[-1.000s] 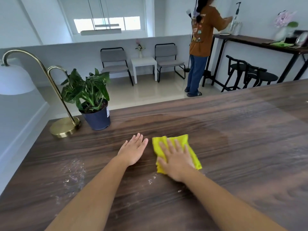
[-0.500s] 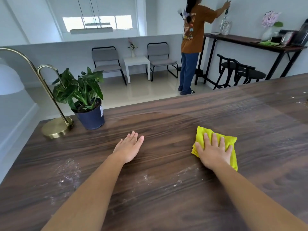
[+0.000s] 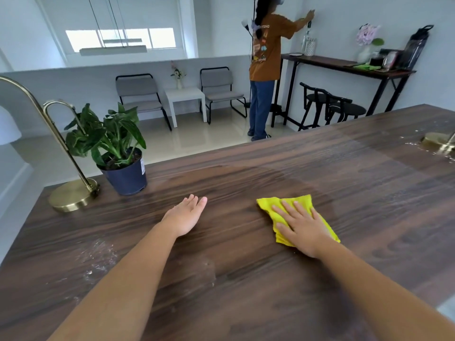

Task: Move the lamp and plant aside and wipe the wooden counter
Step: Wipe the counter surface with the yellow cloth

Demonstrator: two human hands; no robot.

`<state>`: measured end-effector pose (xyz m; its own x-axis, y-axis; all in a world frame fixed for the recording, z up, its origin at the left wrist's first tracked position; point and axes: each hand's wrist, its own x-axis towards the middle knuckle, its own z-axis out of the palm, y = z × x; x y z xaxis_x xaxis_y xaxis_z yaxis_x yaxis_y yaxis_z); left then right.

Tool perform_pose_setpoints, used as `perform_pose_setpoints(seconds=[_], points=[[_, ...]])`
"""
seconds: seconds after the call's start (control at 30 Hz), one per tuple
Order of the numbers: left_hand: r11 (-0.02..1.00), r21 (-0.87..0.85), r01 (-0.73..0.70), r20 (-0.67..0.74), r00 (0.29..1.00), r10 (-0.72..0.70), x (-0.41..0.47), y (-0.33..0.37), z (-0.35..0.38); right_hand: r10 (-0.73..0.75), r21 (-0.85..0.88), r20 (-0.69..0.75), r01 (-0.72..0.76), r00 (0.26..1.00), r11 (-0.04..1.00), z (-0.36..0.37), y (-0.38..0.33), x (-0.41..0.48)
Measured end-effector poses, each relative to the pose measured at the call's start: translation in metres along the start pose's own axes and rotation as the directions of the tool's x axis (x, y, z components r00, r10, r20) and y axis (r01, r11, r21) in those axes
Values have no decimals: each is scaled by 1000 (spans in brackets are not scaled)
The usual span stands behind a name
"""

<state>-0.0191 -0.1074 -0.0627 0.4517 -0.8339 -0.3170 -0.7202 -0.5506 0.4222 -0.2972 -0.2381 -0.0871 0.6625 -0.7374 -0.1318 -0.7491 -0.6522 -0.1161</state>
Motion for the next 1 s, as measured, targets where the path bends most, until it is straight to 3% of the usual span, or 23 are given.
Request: perform_pose_setpoints(seconds=[0.1, 0.2, 0.27, 0.37, 0.47, 0.57, 0.63, 0.73, 0.87, 0.93, 1.0], points=[[998, 57, -16, -18, 1000, 17, 1, -4, 2, 337, 58, 11, -337, 941, 940, -1, 19, -14], [990, 138, -38, -44, 998, 44, 1, -7, 5, 421, 93, 5, -419, 907, 903, 6, -19, -30], [984, 173, -52, -43, 997, 60, 0, -8, 5, 294, 75, -1, -294, 956, 953, 14, -62, -42], [986, 160, -52, -31, 998, 57, 0, -8, 0, -103, 11, 30, 103, 994, 995, 21, -128, -66], [991, 111, -77, -95, 992, 88, -7, -10, 0, -468, -2, 79, 469, 880, 883, 29, -150, -80], [991, 77, -106, -173, 978, 118, -28, -13, 7, -560, 8, 111, 563, 821, 827, 22, -120, -71], [993, 68, -100, -203, 973, 112, -45, -14, 10, -456, -8, 78, 458, 886, 889, 18, -86, -55], [997, 58, -47, -267, 962, 61, -71, -18, 15, -131, -17, 43, 132, 990, 991, 10, -33, -39], [993, 61, 98, -333, 940, -72, -102, -33, 25, 254, 62, 5, -254, 967, 965, 9, -20, -48], [981, 43, 192, -362, 918, -163, -121, -41, 32, 304, 106, 13, -304, 952, 947, 11, -42, -61], [965, 25, 260, -393, 891, -230, -139, -49, 40, 207, 93, 21, -208, 978, 974, 17, -72, -79]])
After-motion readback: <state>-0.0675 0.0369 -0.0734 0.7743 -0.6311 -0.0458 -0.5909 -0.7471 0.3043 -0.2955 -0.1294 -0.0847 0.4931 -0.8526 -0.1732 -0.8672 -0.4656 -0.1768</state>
